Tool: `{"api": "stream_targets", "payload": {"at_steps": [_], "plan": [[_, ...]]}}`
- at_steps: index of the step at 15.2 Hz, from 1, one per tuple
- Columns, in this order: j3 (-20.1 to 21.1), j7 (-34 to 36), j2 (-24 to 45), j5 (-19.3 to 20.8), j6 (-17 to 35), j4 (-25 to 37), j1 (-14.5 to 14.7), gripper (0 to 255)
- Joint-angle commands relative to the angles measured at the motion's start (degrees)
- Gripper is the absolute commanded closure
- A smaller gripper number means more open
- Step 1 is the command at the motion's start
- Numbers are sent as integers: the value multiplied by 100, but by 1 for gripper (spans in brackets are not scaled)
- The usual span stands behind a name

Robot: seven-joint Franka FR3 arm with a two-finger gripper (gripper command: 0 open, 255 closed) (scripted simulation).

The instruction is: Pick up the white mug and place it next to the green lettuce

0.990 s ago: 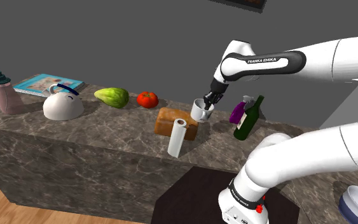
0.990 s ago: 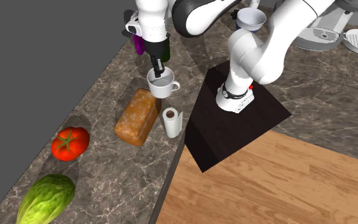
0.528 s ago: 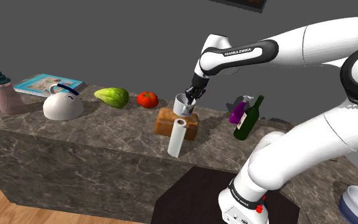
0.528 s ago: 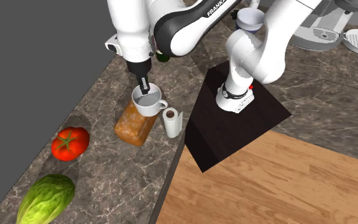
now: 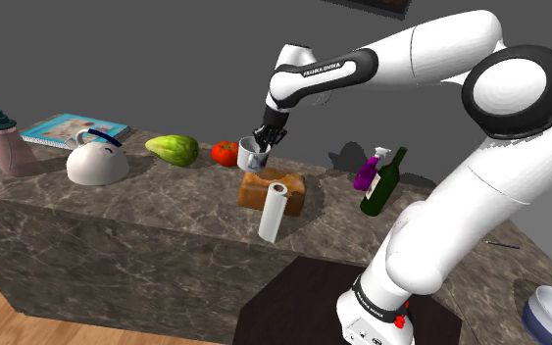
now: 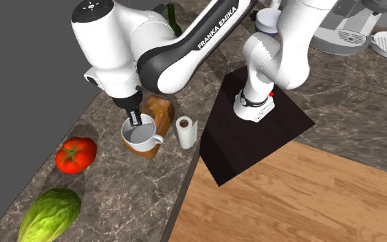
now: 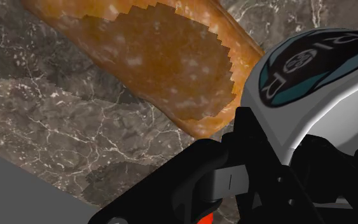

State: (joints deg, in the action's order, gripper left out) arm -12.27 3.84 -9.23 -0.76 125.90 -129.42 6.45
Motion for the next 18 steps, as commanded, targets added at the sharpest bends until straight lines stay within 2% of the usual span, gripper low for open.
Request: {"api": "stream_targets", "payload": {"at_steps": [1,9,15,18], "plan": [[79,118,345,-84,-45,387,88,255],[334,539,1862,-323,-393,2244,343,255],[477,848,3146,-421,-933,4071,463,255],[483,835,3198,-434,-725,3914,463,255]]}}
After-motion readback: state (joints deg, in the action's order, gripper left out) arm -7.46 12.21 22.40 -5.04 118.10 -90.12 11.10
